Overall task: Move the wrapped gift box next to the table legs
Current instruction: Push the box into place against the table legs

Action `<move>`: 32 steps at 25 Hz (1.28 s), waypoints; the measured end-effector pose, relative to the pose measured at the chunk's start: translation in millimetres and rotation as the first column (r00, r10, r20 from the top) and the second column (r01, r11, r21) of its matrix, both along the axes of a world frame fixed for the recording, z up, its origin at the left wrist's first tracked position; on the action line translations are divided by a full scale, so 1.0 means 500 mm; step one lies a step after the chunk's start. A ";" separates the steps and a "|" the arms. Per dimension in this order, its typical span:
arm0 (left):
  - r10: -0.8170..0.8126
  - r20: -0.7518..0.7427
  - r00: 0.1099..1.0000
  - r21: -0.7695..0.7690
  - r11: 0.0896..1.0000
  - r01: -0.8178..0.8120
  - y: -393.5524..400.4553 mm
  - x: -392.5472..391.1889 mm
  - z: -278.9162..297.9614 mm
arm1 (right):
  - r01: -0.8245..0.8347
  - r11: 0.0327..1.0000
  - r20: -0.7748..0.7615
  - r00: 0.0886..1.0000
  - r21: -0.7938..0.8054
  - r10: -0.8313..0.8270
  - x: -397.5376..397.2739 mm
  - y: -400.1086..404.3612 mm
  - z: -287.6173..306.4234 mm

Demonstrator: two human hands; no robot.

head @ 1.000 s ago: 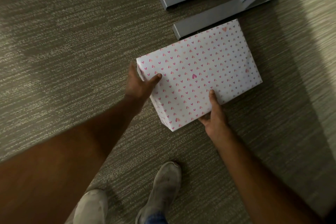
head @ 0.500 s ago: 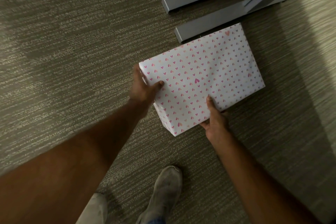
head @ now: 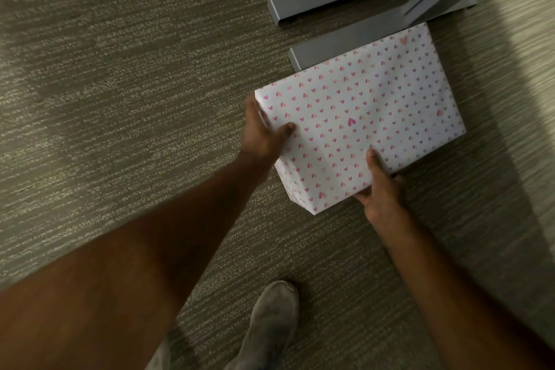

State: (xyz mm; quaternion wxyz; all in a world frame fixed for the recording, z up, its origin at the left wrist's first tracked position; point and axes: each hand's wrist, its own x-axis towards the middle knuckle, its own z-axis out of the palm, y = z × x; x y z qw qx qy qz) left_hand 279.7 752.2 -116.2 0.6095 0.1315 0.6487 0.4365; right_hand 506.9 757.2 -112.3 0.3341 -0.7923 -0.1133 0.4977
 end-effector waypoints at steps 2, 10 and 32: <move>-0.003 0.000 1.000 0.001 1.000 0.003 0.015 0.004 -0.008 | -0.010 1.000 -0.006 1.000 0.014 0.010 0.007 0.016 0.000; -0.029 0.017 0.999 -0.004 1.000 0.029 0.071 -0.003 -0.036 | -0.012 1.000 0.003 1.000 0.007 0.012 0.001 0.062 -0.019; -0.165 -0.202 0.965 0.045 0.983 0.177 0.006 -0.001 0.003 | -0.094 0.996 0.158 0.983 -0.004 0.093 0.007 0.042 0.002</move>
